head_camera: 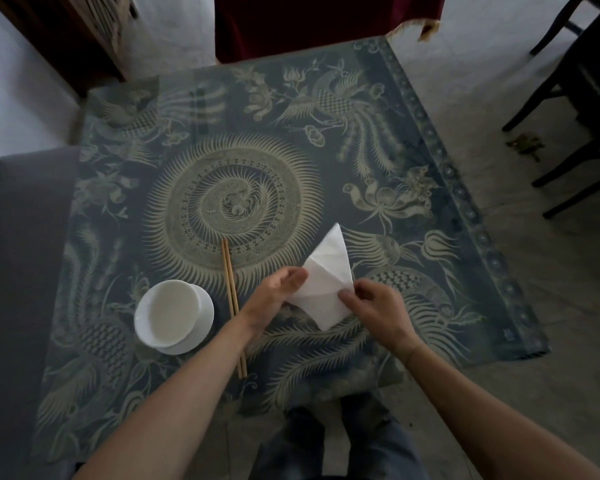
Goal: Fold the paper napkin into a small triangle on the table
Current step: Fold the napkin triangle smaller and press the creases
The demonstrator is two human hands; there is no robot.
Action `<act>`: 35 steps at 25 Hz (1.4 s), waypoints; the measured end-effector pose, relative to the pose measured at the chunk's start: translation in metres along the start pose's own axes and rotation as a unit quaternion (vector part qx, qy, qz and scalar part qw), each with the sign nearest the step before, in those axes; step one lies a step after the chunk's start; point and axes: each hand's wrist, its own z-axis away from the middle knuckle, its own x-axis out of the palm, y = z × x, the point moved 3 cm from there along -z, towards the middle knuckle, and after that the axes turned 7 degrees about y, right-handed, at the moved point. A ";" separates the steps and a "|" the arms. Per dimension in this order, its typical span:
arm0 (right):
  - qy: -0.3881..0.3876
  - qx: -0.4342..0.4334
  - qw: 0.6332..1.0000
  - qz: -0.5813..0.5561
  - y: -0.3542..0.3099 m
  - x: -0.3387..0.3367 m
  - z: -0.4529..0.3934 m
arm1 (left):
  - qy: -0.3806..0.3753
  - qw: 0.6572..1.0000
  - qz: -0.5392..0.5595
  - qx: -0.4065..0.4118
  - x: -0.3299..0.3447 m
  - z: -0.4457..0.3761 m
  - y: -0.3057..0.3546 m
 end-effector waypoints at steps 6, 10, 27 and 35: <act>-0.110 0.190 0.959 -0.179 0.002 0.002 -0.016 | 0.032 0.998 -0.048 0.010 -0.011 -0.009 -0.004; -0.135 0.276 0.944 -0.121 0.018 0.016 -0.009 | 0.038 0.967 -0.252 0.001 -0.013 -0.012 -0.019; -0.112 0.092 0.988 0.048 0.021 0.024 -0.038 | 0.003 0.881 -0.467 0.076 -0.017 -0.024 -0.021; -0.066 -0.011 0.994 0.084 0.019 0.021 -0.039 | 0.082 0.850 -0.490 0.173 -0.014 -0.016 -0.023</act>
